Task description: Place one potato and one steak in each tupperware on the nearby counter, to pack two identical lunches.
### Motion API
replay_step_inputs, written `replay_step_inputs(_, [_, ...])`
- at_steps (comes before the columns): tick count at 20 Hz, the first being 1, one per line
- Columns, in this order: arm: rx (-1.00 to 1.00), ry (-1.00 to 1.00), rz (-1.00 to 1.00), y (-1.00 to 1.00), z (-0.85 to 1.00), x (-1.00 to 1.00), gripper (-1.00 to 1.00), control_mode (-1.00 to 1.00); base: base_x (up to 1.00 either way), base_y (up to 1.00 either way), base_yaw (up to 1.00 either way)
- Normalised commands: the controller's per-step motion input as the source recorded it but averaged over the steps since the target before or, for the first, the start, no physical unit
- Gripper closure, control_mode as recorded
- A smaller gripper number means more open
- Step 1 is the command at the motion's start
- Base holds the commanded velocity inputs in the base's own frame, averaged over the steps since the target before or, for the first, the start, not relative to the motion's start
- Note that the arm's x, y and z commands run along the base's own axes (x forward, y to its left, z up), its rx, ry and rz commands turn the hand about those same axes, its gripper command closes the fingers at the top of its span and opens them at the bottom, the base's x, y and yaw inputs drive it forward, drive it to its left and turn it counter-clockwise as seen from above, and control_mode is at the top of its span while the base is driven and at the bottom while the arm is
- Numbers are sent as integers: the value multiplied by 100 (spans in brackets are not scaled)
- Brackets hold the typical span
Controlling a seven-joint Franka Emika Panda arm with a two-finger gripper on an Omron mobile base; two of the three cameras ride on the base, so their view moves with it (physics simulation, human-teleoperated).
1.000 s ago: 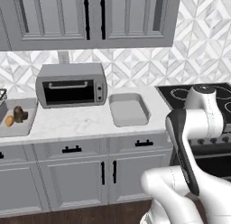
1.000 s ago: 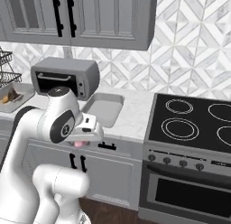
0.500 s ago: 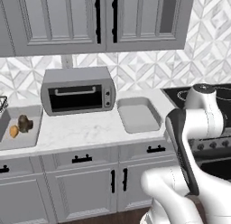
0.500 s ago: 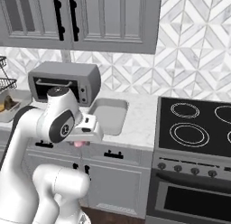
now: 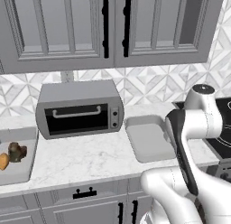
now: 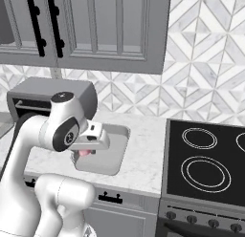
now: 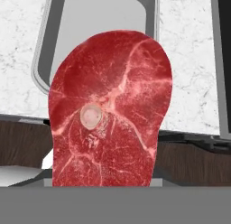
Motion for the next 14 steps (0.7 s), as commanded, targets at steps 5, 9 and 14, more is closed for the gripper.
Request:
replay_step_inputs(5, [0, 0, 0, 0, 0, 0, 100, 100, 1, 0, 0])
replay_step_inputs(9, [0, 0, 2, 2, -6, 73, 100, -100, 12, 0, 0])
replay_step_inputs(14, [1, 0, 7, 1, -30, 100, 100, -100, 0, 0, 0])
